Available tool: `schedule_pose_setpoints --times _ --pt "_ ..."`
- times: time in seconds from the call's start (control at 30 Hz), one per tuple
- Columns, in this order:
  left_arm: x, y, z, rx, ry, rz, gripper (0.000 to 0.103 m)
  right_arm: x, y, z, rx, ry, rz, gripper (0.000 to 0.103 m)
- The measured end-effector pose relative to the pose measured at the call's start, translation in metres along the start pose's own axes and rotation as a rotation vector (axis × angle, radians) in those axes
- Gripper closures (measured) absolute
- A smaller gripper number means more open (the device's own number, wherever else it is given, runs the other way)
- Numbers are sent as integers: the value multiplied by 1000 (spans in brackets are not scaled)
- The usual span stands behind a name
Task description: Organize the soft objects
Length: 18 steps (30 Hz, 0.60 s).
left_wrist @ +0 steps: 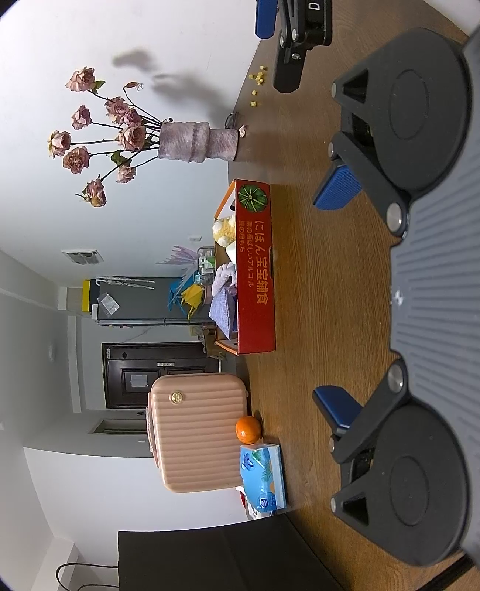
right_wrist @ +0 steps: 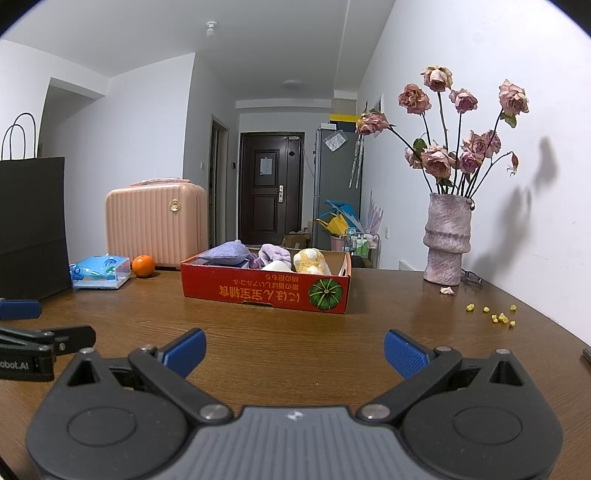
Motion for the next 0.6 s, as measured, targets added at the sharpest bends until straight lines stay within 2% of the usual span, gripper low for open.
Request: schedule_pose_setpoints --times 0.6 --pt "0 1 -1 18 0 -8 0 1 -1 -1 0 -2 5 0"
Point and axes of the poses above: each gripper's, at about its wrist camera, not at the fingertips, and y roughly against the way its jaws point, z to its left, x to its underside, the point moved 3 cm from there along -y, roughly the way its jaws point, and after that the axes turned 2 degrees about z, right-handed, at the moved point
